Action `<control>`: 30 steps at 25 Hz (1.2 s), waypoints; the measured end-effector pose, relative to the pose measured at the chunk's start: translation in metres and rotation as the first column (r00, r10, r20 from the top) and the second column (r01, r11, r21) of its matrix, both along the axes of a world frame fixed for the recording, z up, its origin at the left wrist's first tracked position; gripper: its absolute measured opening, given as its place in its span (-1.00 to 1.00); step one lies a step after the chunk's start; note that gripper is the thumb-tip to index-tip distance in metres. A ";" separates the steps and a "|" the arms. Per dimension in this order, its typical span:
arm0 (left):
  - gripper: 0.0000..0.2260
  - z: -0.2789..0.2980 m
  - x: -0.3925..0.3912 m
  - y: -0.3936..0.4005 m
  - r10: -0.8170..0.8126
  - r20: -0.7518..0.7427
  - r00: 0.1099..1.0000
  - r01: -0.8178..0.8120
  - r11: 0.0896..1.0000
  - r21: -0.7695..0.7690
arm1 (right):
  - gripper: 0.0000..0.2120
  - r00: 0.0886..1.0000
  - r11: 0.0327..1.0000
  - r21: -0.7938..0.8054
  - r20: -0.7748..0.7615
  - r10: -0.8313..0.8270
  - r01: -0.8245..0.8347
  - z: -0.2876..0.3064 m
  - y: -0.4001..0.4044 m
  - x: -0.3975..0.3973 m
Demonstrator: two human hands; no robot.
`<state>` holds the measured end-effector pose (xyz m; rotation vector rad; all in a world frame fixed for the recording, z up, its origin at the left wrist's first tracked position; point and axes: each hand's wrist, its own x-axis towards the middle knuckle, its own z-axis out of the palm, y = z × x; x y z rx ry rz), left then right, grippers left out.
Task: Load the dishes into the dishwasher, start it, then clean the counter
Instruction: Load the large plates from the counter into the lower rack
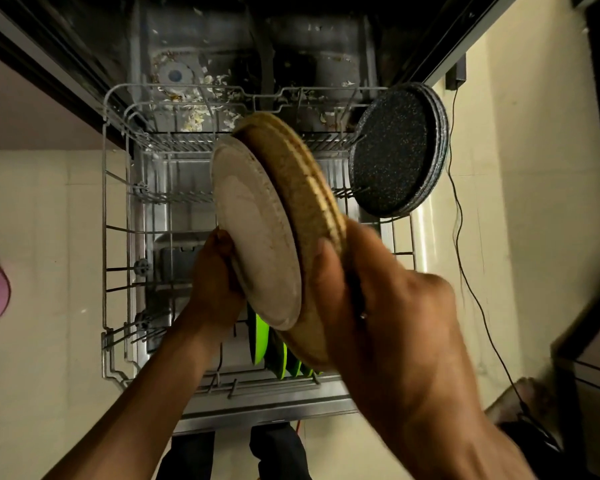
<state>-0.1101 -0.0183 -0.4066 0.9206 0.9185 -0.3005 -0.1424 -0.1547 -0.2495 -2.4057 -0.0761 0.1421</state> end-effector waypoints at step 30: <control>-0.76 -0.007 -0.006 0.017 -0.006 -0.027 1.000 0.006 1.000 -0.004 | -0.81 0.955 0.922 -0.299 -0.085 -0.284 0.248 -0.126 -0.128 0.135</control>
